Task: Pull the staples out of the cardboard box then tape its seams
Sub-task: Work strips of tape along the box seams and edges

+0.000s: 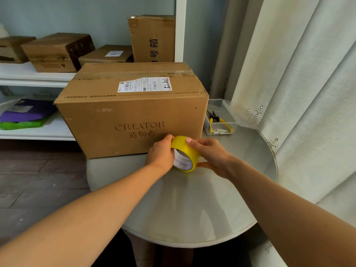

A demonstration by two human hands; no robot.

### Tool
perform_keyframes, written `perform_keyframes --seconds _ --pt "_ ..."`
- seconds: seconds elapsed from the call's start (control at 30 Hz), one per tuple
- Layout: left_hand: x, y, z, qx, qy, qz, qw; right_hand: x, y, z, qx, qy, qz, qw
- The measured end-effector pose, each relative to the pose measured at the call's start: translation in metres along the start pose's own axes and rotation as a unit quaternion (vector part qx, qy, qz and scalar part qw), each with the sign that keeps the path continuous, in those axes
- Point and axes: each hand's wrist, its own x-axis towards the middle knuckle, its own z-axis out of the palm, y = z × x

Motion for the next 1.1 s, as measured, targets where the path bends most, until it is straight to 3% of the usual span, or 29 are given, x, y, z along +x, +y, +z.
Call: perform_keyframes --seconds 0.13,0.4,0.53,0.7,0.8,0.9,1.0,1.1 --pt "0.003 -0.005 0.000 -0.057 -0.028 -0.032 0.997 -0.004 0.002 -0.013 0.033 -0.105 -0.008 0.994" --pt "0.010 -0.022 0.008 -0.206 -0.051 -0.053 0.976 -0.004 0.001 -0.020 0.019 -0.176 -0.010 0.984" --pt "0.013 -0.021 0.010 -0.227 -0.051 -0.047 0.971 -0.003 0.002 -0.017 0.020 -0.141 -0.018 0.990" --pt "0.013 -0.017 0.014 -0.139 0.010 -0.036 0.990 0.002 0.007 0.000 0.065 -0.046 -0.018 0.997" --pt "0.010 -0.017 0.010 -0.101 -0.007 -0.030 0.994 0.003 0.004 0.004 0.057 -0.008 -0.004 0.998" --pt "0.002 -0.016 -0.001 -0.028 -0.016 0.045 0.998 0.005 -0.007 -0.001 -0.003 0.027 0.014 1.000" --pt "-0.008 -0.002 -0.013 -0.103 -0.065 0.117 0.986 0.005 -0.017 -0.005 -0.076 0.035 0.025 0.996" --pt "-0.006 0.014 -0.020 -0.234 -0.100 0.065 0.965 0.005 -0.021 -0.003 -0.138 0.044 0.007 0.989"
